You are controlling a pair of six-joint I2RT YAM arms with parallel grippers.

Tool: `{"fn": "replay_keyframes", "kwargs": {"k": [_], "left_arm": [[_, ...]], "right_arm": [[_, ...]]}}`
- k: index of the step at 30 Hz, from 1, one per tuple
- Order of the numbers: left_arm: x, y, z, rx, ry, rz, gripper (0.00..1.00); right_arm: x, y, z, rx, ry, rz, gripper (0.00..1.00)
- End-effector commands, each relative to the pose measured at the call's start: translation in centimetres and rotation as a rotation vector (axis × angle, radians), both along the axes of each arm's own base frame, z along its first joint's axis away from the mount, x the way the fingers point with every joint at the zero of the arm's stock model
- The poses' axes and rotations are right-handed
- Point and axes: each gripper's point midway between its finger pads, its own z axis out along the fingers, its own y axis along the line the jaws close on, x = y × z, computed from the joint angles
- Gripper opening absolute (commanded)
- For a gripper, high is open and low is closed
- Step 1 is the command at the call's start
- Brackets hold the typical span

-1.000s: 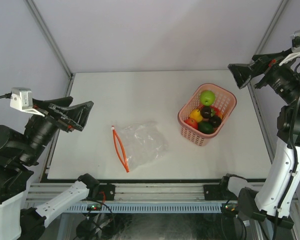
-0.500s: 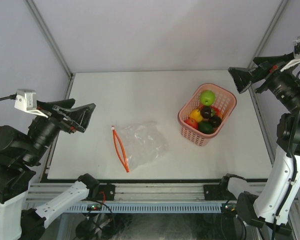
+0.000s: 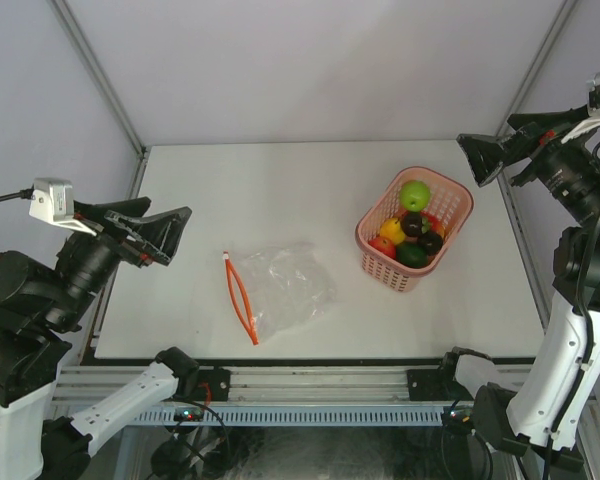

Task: Open the zip-top bag and remove the fake food
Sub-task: Reset both arms

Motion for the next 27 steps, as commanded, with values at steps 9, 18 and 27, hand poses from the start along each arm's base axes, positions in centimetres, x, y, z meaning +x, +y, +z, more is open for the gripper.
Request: {"fn": "replay_keyframes", "kwargs": {"k": [9,18,27], "left_arm": [[0.69,-0.56,0.09,0.013,-0.012,-0.007,1.00],[0.92,-0.73,-0.18,0.016,-0.006,-0.008,1.00],[1.10,-0.84,-0.37,0.020,-0.005,-0.008,1.00]], "right_arm": [[0.20,-0.52,0.70,-0.013,-0.032,-0.028,1.00],[0.38,-0.61,0.50,-0.013,-0.025,-0.030,1.00],[0.47,-0.71,0.27,-0.021,-0.025,-0.031,1.00]]}}
